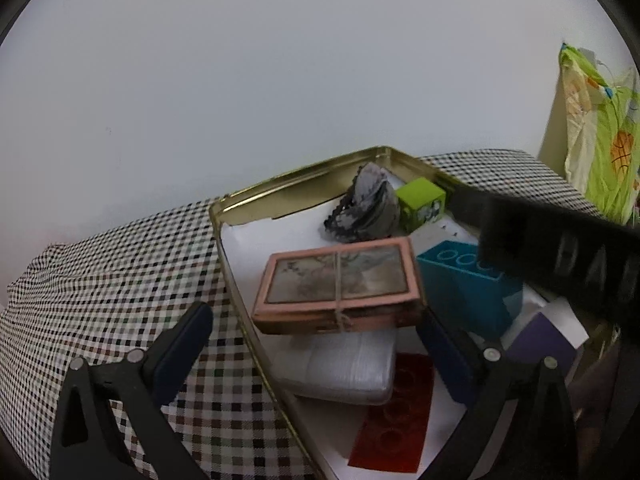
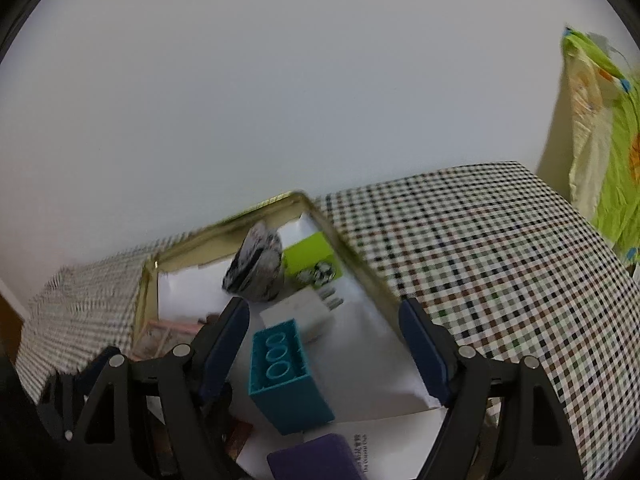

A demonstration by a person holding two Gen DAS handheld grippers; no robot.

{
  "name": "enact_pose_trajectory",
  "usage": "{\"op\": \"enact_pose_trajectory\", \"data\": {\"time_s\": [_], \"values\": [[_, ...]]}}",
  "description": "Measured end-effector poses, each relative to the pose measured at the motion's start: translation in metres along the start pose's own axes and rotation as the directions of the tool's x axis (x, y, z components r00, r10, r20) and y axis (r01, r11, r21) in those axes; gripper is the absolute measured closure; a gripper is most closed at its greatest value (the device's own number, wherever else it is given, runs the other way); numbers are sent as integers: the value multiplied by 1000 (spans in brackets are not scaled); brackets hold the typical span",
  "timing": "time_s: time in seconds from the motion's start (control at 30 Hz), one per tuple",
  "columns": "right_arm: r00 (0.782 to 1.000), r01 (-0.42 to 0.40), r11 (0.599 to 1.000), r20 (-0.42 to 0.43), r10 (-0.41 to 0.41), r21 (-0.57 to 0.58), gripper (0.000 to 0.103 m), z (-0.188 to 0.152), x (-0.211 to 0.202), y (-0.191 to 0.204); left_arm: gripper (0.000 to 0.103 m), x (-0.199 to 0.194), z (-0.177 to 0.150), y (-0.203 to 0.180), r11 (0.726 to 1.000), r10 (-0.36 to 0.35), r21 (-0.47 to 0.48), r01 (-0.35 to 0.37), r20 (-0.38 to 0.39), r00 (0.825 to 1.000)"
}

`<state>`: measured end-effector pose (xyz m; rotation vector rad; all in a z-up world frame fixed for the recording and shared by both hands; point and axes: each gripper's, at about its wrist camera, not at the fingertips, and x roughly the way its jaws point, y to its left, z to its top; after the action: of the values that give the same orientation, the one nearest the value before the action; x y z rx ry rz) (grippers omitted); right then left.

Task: Organize rigid objects
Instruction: 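Lower the picture box and charger into the tin and open both tools, then withdraw both open tools upward away from the tin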

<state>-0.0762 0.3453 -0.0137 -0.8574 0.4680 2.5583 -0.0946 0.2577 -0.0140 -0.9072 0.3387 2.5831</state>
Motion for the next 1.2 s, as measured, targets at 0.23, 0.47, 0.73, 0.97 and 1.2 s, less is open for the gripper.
{"op": "enact_pose_trajectory", "data": {"time_s": [0.23,0.47,0.73,0.97,1.2], "values": [[993,-7,997,119,-2,75,24,0,-18,-11,0,-24,-9,0,1000,22,-8,-21,101,995],[965,-34,997,261,14,73,23,-13,-37,-9,0,-39,-12,9,999,10,-41,-4,153,988],[914,33,999,406,-25,-12,23,-33,-54,2,0,-47,-18,19,996,31,-92,-13,194,980],[895,73,997,443,-57,-21,23,-49,-71,0,0,-54,-24,29,991,51,-134,-24,208,977],[888,89,996,456,-69,-22,23,-62,-89,-1,0,-64,-32,29,991,70,-124,-39,253,965]]}}
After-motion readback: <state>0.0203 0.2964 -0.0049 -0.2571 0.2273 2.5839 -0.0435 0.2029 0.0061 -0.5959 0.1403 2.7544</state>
